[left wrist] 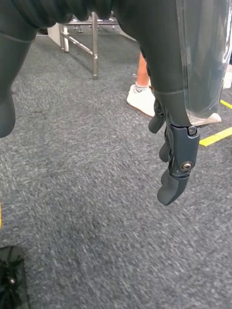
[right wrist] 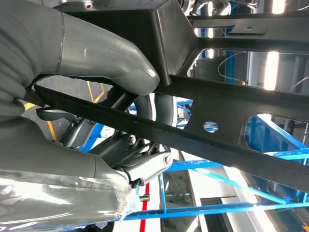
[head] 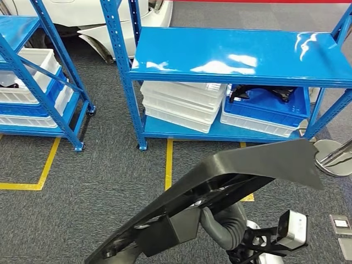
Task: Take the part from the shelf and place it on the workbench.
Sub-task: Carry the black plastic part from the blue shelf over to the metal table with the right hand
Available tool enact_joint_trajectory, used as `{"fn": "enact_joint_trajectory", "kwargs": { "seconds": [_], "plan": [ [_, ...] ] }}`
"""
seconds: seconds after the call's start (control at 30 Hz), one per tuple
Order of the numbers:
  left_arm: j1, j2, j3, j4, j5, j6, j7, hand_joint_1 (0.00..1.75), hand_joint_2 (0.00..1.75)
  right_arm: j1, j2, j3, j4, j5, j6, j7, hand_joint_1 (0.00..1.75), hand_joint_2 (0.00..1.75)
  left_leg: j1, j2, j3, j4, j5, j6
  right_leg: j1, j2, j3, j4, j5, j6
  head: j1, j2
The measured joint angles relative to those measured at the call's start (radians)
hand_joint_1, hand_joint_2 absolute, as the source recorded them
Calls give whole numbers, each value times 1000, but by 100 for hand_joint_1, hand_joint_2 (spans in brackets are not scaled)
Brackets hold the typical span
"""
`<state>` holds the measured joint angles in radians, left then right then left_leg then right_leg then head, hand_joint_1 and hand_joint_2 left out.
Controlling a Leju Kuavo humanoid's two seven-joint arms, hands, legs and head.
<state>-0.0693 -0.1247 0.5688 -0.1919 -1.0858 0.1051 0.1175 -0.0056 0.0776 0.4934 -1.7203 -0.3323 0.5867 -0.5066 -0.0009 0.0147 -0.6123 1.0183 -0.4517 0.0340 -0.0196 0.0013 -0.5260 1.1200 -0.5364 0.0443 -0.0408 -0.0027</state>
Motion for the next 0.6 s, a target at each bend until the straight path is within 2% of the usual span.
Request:
{"fn": "enact_joint_trajectory", "kwargs": {
  "seconds": [0.03,0.07,0.1,0.13,0.17,0.2,0.23,0.3,0.33,0.37,0.4,0.43,0.47,0.5,0.53,0.57,0.6],
  "plan": [
    [-1,0,0,0,0,0,0,0,175,-4,0,2,-1,2,1,0,175,175,0,0,-9,5,8,-7,1,2,40,-64,-8,-3,0,0],
    [-1,0,0,0,0,0,0,0,175,-8,0,4,-3,4,2,-1,175,175,1,0,-17,8,17,-13,3,3,63,-108,-19,-8,-1,0],
    [-2,0,0,0,0,0,0,0,175,-10,0,6,-4,7,4,-2,175,175,2,0,-24,8,27,-20,8,4,69,-129,-24,-15,-2,0],
    [-1,0,0,0,0,0,0,0,175,-12,-1,9,-5,12,6,-3,175,175,4,-2,-31,8,37,-27,8,3,61,-133,-20,-24,-2,0],
    [0,0,0,0,0,0,0,0,175,-13,-1,13,-5,17,8,-5,175,175,6,-4,-40,11,31,-33,8,1,51,-134,-11,-34,-2,0],
    [2,0,0,0,-1,-1,0,0,175,-16,-2,18,-5,23,9,-5,175,175,8,-6,-52,29,4,-39,7,-2,39,-135,0,-44,-4,0],
    [4,0,0,0,-1,-3,0,0,175,-20,-3,23,-6,28,11,-6,175,175,9,-8,-66,67,-42,-42,5,-5,25,-135,11,-54,-6,0],
    [5,-1,0,0,-1,-6,-2,0,175,-30,-4,33,-6,35,14,-8,175,175,11,-9,-94,188,-145,-47,10,-7,-5,-130,32,-65,-11,0],
    [5,-1,0,0,-2,-7,-3,0,175,-35,-4,39,-5,36,16,-8,175,175,11,-9,-99,248,-169,-47,13,-8,-21,-126,42,-68,-12,0],
    [4,-1,0,0,-2,-7,-3,0,175,-40,-5,45,-5,36,18,-9,175,175,10,-9,-94,285,-169,-46,16,-9,-37,-121,51,-69,-12,0],
    [3,-2,0,0,-1,-7,-3,0,175,-45,-5,50,-5,36,19,-10,175,175,8,-9,-73,290,-148,-42,19,-10,-53,-115,59,-70,-13,0],
    [3,-2,0,0,-1,-7,-3,0,175,-50,-5,55,-4,35,21,-11,175,175,6,-9,-35,259,-120,-35,22,-9,-68,-111,67,-70,-13,0],
    [2,-1,0,0,-2,-7,-3,0,175,-54,-6,59,-4,35,21,-12,175,175,2,-10,16,199,-98,-25,23,-9,-81,-107,76,-69,-13,0],
    [1,0,0,0,-2,-6,-3,0,175,-58,-6,63,-4,34,22,-13,175,175,-4,-11,73,120,-90,-15,26,-7,-90,-104,83,-67,-12,0],
    [0,0,0,0,-2,-6,-3,0,175,-62,-6,67,-4,34,24,-14,175,175,-8,-12,122,47,-94,-9,28,-7,-96,-103,93,-63,-12,0],
    [-2,1,0,0,-2,-6,-3,0,175,-64,-6,71,-4,33,25,-15,175,175,-13,-13,153,-5,-102,-5,28,-8,-102,-102,103,-59,-11,0],
    [-3,1,0,0,-2,-6,-4,0,175,-67,-6,73,-4,33,26,-15,175,175,-17,-13,167,-35,-107,-4,28,-9,-108,-102,114,-54,-11,0]
  ]
}}
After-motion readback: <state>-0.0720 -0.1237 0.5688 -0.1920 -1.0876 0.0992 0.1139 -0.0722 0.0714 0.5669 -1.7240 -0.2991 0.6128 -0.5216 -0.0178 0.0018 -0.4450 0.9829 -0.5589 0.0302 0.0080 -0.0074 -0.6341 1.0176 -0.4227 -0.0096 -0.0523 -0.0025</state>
